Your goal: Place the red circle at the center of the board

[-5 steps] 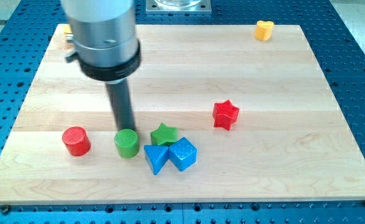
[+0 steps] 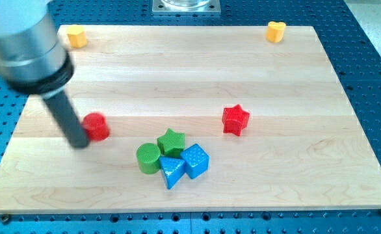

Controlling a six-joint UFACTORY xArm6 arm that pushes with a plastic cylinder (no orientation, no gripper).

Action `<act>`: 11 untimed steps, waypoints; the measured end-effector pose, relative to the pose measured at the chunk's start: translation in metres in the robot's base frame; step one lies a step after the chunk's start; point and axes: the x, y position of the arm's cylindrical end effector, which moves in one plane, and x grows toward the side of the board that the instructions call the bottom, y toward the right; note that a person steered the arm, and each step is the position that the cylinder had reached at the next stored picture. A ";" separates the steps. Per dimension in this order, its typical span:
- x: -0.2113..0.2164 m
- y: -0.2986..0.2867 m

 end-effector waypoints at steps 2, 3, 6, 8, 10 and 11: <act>-0.057 0.010; -0.057 0.004; -0.064 0.004; -0.032 0.002; -0.051 0.144; -0.063 0.197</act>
